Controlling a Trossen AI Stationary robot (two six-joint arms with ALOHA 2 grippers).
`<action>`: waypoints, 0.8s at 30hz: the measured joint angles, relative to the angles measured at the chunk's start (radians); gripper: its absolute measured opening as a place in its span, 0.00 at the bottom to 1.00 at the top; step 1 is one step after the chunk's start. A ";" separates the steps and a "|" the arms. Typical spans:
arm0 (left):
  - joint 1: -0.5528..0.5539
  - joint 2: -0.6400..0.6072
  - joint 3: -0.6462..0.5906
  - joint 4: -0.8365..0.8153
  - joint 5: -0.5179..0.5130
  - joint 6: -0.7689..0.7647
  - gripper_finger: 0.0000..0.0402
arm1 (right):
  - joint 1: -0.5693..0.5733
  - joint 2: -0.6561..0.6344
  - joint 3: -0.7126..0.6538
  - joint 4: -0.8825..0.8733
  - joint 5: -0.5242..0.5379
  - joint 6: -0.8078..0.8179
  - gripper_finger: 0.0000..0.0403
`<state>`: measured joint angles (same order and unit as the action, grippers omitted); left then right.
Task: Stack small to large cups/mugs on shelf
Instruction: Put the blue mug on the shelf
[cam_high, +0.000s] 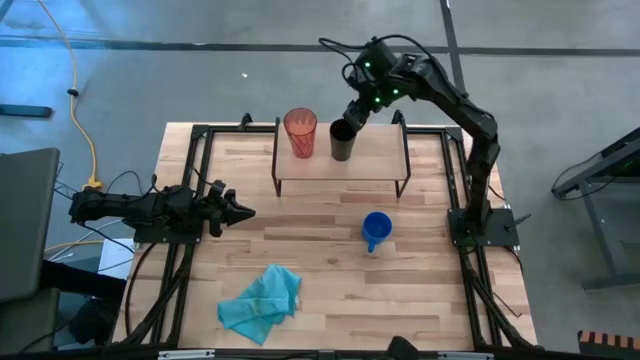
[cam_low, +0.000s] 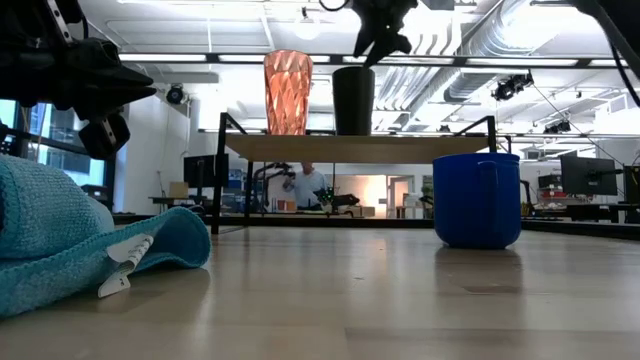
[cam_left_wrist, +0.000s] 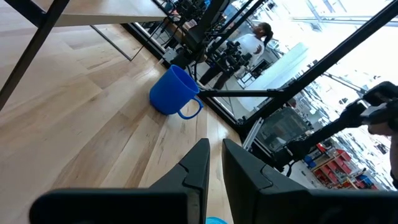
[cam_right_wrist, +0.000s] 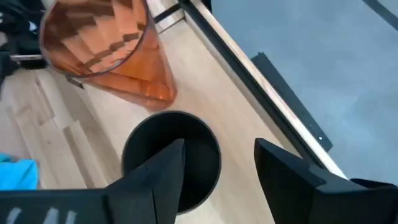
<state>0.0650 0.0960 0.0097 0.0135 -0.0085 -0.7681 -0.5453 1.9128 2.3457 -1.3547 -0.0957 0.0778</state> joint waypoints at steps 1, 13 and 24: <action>0.000 0.000 0.000 0.000 0.000 0.000 0.08 | -0.003 -0.012 -0.009 -0.008 -0.009 0.000 0.46; 0.000 0.000 0.000 0.031 0.000 -0.047 0.08 | 0.002 -0.145 0.001 -0.193 -0.002 0.008 0.46; -0.005 0.046 0.000 0.062 0.139 -0.049 0.08 | 0.066 -0.265 0.001 -0.204 -0.049 0.035 0.46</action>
<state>0.0597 0.1423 0.0097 0.0757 0.1308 -0.8169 -0.4795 1.6481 2.3466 -1.5591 -0.1450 0.1129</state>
